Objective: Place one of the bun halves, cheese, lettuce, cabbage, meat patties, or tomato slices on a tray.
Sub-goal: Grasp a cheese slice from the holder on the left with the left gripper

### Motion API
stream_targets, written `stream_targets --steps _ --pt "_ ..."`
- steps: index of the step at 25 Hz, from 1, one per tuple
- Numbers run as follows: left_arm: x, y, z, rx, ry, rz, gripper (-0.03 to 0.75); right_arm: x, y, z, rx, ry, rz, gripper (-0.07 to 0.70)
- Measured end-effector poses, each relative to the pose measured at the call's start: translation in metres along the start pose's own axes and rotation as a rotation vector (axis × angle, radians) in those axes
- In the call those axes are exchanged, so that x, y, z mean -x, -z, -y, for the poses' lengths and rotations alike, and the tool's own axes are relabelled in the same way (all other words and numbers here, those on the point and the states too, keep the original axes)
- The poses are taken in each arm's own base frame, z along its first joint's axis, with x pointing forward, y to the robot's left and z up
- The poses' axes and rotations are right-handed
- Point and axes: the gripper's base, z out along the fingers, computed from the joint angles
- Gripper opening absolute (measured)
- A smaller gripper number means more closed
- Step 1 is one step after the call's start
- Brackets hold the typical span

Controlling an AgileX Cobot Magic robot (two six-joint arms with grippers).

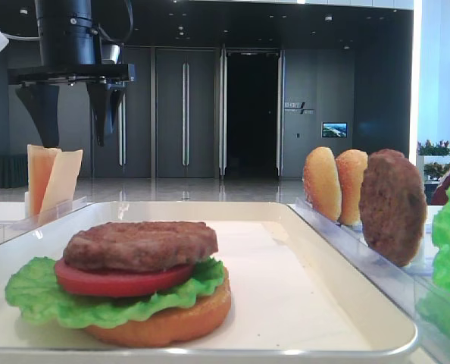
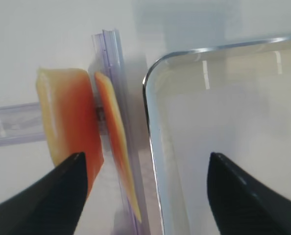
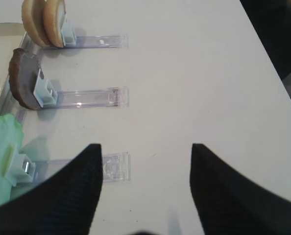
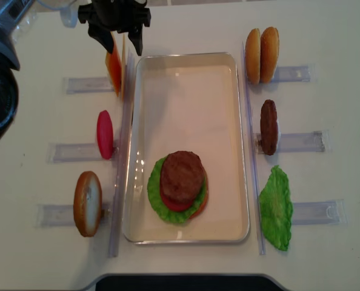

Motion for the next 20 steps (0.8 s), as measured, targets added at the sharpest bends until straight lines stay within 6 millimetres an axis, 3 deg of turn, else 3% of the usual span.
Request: stream_targets --steps 9,16,20 --pt "0.001 -0.019 -0.001 0.030 -0.010 -0.032 0.580 0.000 0.000 0.000 0.000 0.000 -0.001 0.412" --pt "0.002 -0.022 -0.003 0.060 -0.020 -0.032 0.574 0.000 0.000 0.000 0.001 0.000 -0.001 0.412" --pt "0.002 -0.022 -0.004 0.063 -0.021 -0.032 0.484 0.000 0.000 0.000 0.001 0.000 -0.001 0.412"
